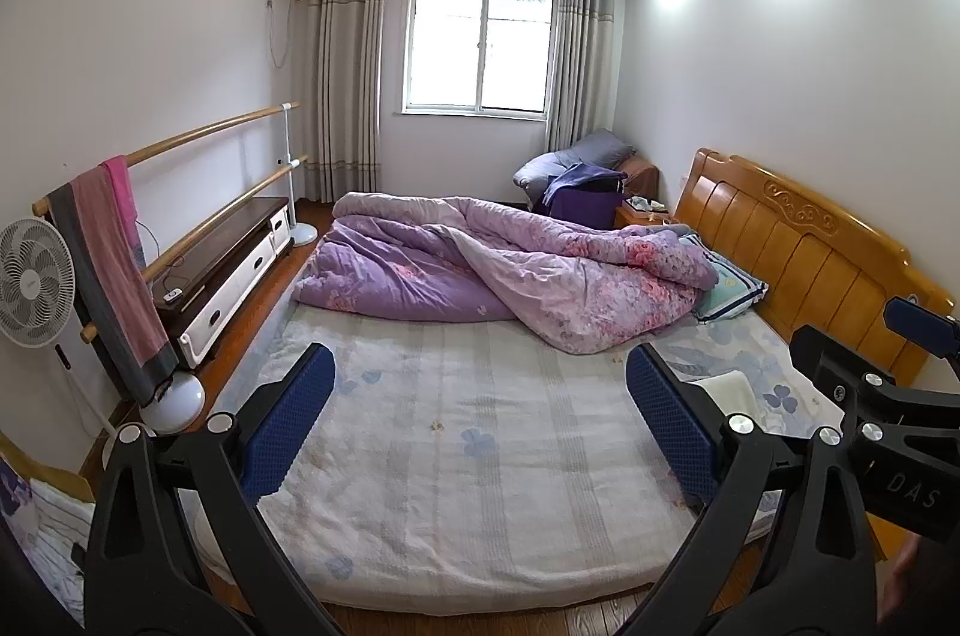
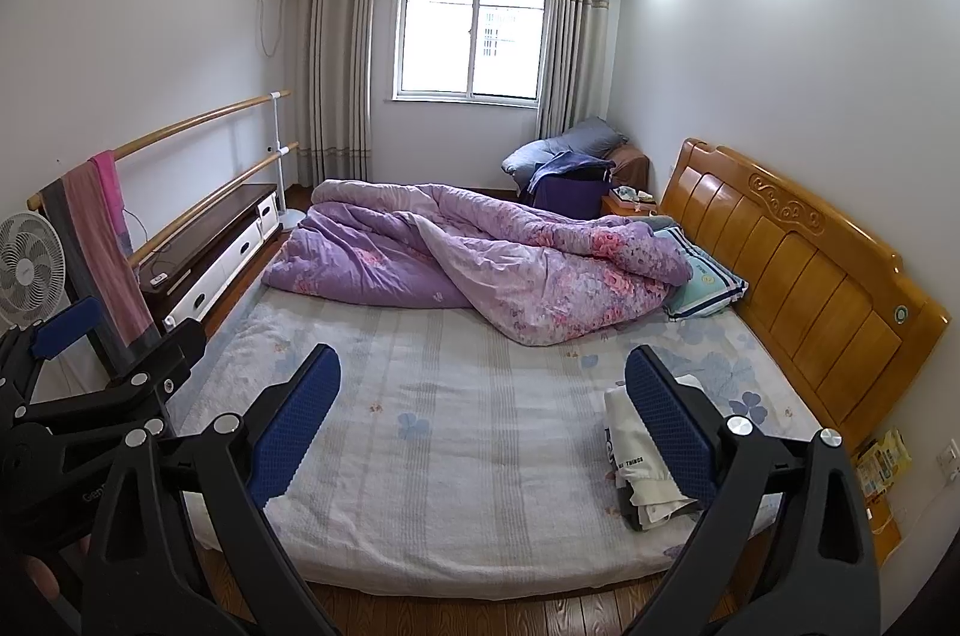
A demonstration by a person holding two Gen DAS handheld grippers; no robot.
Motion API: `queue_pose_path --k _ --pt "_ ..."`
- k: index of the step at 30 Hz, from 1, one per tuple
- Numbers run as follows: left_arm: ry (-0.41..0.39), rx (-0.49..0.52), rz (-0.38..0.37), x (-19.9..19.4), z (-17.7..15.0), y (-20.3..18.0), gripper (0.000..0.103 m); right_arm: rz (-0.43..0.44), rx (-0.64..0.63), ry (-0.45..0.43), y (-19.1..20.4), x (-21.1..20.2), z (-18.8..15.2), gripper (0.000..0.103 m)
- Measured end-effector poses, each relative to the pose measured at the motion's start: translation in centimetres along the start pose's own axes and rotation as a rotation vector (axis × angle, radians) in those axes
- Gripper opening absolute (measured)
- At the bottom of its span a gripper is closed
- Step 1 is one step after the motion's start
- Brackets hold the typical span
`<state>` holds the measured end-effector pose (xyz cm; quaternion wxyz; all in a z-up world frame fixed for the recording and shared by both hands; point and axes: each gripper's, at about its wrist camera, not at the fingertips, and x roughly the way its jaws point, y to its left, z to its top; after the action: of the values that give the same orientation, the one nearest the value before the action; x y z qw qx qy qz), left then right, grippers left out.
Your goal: Fold large clothes
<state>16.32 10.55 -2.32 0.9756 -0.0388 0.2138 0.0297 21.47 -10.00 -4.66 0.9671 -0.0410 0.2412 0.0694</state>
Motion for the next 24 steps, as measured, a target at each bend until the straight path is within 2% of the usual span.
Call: queue_pose_path --k 11,24 --pt "0.030 0.016 -0.014 2.3 -0.6 -0.1 0.098 -0.004 0.022 0.028 -1.8 1.8 -0.6 0.093" --pt "0.060 0.024 0.006 6.1 -0.6 -6.0 0.098 0.031 0.036 0.065 -8.4 5.7 -0.8 0.093"
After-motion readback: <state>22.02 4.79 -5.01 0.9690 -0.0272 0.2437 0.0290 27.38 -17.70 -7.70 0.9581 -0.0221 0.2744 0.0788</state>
